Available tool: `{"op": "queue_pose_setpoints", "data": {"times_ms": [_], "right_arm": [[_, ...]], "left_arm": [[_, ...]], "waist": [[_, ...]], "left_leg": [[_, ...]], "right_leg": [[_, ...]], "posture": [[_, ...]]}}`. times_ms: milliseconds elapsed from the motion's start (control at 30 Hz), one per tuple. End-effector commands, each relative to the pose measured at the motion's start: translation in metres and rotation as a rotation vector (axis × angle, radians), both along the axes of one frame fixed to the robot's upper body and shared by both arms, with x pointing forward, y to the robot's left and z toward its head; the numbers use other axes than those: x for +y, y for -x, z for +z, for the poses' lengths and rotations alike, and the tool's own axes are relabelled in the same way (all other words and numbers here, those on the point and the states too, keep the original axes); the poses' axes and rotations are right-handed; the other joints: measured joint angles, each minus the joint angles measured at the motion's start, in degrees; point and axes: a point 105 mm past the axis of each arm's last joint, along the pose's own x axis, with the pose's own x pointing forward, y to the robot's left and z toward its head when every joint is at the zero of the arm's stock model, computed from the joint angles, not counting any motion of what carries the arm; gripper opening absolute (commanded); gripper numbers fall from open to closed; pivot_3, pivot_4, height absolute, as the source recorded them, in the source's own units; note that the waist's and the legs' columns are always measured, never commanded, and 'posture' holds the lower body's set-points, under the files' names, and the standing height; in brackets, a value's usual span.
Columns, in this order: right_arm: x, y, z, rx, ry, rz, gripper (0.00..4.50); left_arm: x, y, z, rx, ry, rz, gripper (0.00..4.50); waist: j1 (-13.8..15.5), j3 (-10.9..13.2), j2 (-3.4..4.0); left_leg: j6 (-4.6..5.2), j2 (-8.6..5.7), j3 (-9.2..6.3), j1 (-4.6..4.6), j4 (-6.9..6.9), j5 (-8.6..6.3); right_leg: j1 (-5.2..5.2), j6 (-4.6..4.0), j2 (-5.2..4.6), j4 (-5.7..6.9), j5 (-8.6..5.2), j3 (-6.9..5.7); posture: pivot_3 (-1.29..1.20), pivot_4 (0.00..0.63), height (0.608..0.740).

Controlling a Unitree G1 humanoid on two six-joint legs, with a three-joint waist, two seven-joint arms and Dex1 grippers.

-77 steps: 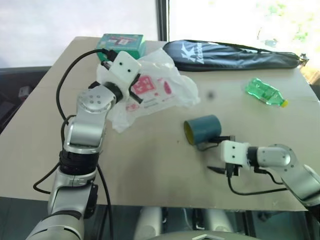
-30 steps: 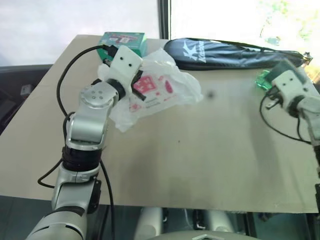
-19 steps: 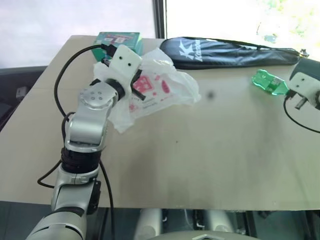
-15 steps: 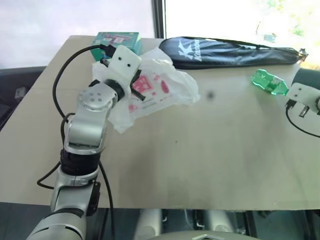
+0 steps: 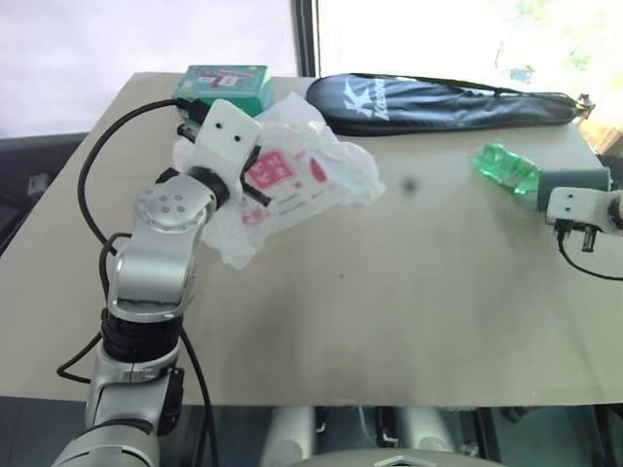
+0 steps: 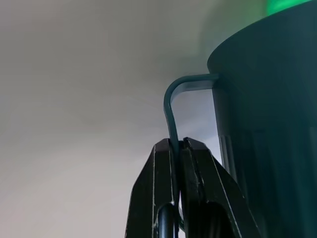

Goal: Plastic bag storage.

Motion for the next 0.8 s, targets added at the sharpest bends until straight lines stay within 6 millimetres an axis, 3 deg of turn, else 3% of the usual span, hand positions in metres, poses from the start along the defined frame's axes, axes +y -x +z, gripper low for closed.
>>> {"op": "queue_pose_setpoints", "data": {"times_ms": [33,167,267,467,600,800], "right_arm": [[0.033,0.019,0.005,0.099,-0.213,0.214,0.06],[0.041,0.039,0.016,0.037,-0.208,0.297,0.06],[0.06,0.048,0.028,-0.086,-0.226,0.263,0.06],[0.113,0.086,0.013,-0.074,-0.301,0.248,0.06],[0.114,0.092,0.012,-0.101,-0.261,0.23,0.06],[0.089,0.085,0.026,-0.199,-0.143,0.115,0.06]], "left_arm": [[0.0,0.003,0.013,-0.056,0.004,-0.003,0.0],[-0.002,0.002,0.013,-0.056,0.006,-0.009,0.0],[-0.002,0.002,0.012,-0.054,0.006,-0.012,0.0],[-0.007,-0.001,0.014,-0.058,0.002,-0.033,0.0],[-0.01,-0.004,0.015,-0.062,-0.002,-0.046,0.0],[-0.015,-0.008,0.014,-0.063,0.0,-0.062,0.0]], "waist": [[-0.4,0.0,0.0],[-0.1,0.0,0.03],[0.4,0.0,0.06],[0.9,0.0,0.1],[1.2,0.0,0.07],[1.5,0.0,0.07]], "left_leg": [[0.0,0.01,-0.01,0.03,-0.01,0.0],[0.0,-0.01,-0.04,-0.04,0.02,0.01],[0.0,0.0,-0.02,-0.13,-0.02,0.0],[-0.01,0.01,0.0,-0.18,-0.02,0.01],[0.01,-0.09,-0.01,-0.18,0.01,0.0],[0.02,-0.09,-0.02,-0.18,0.01,0.01]], "right_leg": [[0.02,0.0,-0.01,0.03,0.0,-0.01],[-0.03,-0.01,-0.1,0.12,0.01,-0.01],[-0.16,-0.01,-0.13,0.12,0.0,0.04],[-0.25,-0.01,-0.11,0.16,0.0,0.08],[-0.23,0.01,-0.17,0.15,0.0,0.06],[-0.24,0.01,-0.14,0.16,-0.01,0.04]], "posture": [[0.0,0.15,0.74],[0.0,0.15,0.74],[0.0,0.15,0.74],[0.0,0.15,0.74],[0.0,0.15,0.74],[0.0,0.15,0.74]]}}
